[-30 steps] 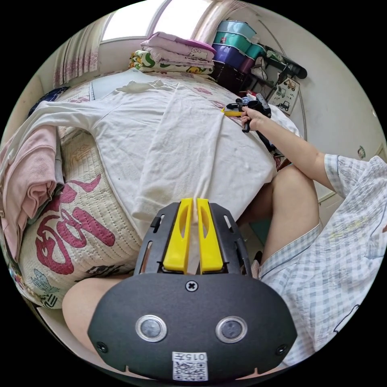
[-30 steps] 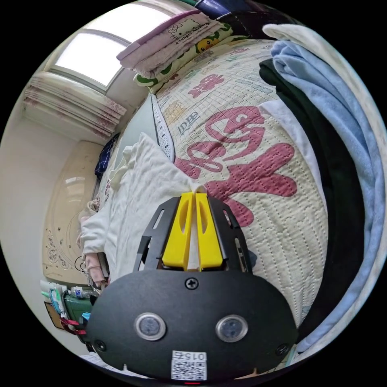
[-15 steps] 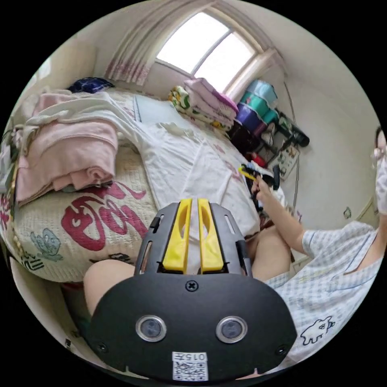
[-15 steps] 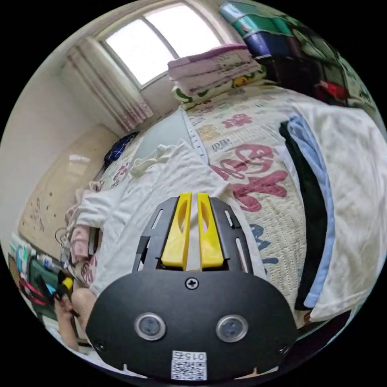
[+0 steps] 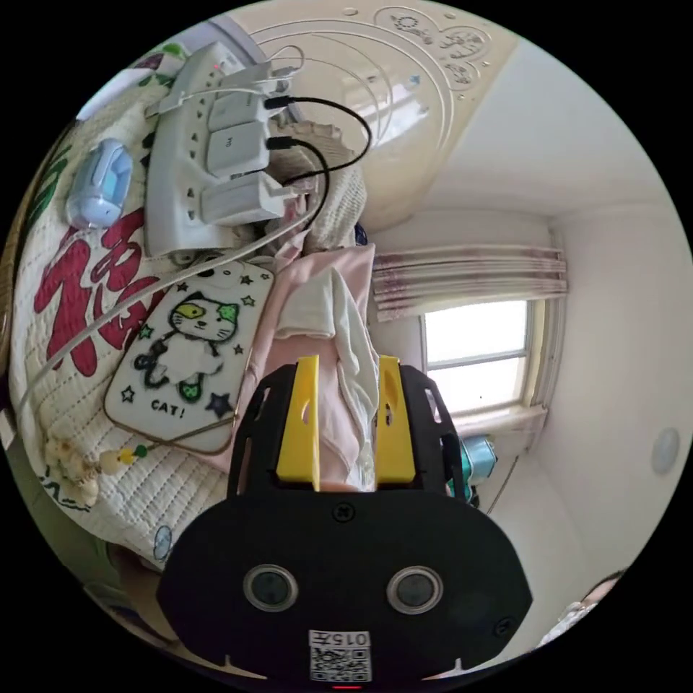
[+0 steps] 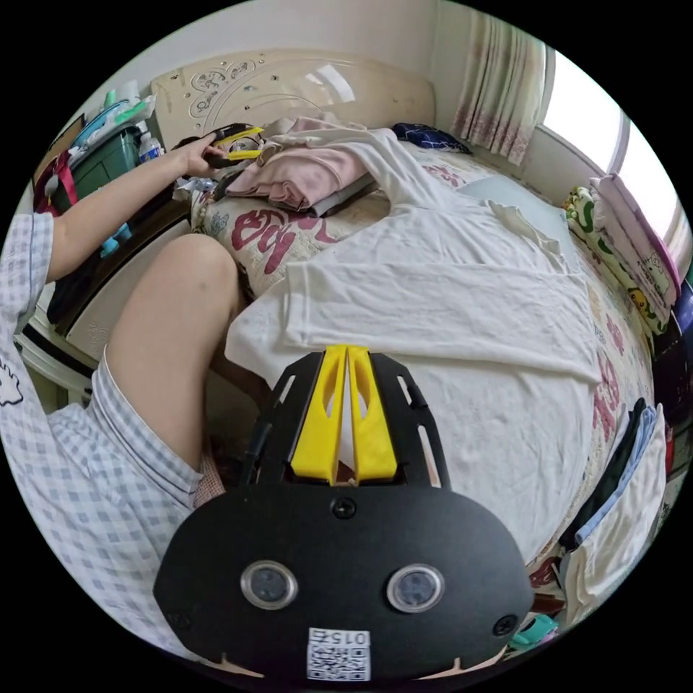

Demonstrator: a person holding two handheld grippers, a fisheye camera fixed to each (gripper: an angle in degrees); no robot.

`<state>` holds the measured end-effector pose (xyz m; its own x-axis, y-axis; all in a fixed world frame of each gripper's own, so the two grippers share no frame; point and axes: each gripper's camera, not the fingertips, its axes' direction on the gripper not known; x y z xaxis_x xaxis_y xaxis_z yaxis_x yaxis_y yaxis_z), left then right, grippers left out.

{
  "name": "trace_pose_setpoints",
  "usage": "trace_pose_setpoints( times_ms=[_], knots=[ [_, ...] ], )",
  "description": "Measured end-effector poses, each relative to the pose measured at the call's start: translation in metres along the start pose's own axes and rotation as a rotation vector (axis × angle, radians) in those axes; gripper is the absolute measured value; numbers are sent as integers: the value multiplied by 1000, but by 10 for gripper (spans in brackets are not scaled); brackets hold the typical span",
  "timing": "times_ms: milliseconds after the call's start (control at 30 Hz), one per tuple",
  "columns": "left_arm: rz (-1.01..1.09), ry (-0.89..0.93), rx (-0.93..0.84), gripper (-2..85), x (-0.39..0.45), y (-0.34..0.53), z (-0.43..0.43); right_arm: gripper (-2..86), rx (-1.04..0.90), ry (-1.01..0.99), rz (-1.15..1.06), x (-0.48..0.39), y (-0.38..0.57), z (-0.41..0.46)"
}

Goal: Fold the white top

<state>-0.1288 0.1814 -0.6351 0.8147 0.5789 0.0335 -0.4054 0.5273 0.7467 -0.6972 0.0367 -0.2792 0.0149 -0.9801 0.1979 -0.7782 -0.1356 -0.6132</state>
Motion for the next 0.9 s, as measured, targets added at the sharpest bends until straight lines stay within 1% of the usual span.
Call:
trace_pose_setpoints(
  times_ms=[67,133,200,267,333,400,467,500,567,600,633,667,700,767,800,867,900],
  knots=[
    [-87,28,54,134,-18,-6,12,-7,-44,-78,32,-22,6,16],
    [-139,71,93,126,-28,-9,18,-7,-41,-121,81,-30,11,21],
    [-184,91,141,103,-35,-10,21,-7,-38,-131,132,-35,16,23],
    [-233,78,153,59,-39,-12,28,-6,-28,-141,180,-41,22,23],
    [-224,71,154,30,-34,-8,31,-6,-18,-164,220,-43,28,21],
    [-127,33,166,12,-15,-1,31,-6,-1,-199,275,-43,35,18],
    [22,-49,163,0,19,9,27,-6,19,-277,336,-40,49,11],
    [66,-62,169,-1,29,14,26,-6,22,-298,347,-39,52,9],
    [267,-101,188,-4,78,36,20,-6,35,-364,384,-36,66,-2],
    [334,-100,188,-4,93,44,19,-5,38,-374,392,-35,69,-5],
    [478,-90,168,-5,125,61,22,-5,47,-383,404,-32,75,-14],
    [631,-73,115,-5,159,83,30,-4,62,-381,413,-29,80,-25],
    [709,-60,77,-5,176,95,35,-4,73,-377,419,-28,83,-31],
    [1018,-3,-112,-5,240,161,68,1,132,-367,476,-16,89,-57],
    [1090,11,-163,-5,253,181,78,2,152,-369,498,-12,91,-65],
    [1322,59,-383,-5,287,271,121,16,251,-380,572,5,94,-95],
    [1366,72,-446,-4,291,294,133,25,275,-377,590,10,94,-102]
  ],
)
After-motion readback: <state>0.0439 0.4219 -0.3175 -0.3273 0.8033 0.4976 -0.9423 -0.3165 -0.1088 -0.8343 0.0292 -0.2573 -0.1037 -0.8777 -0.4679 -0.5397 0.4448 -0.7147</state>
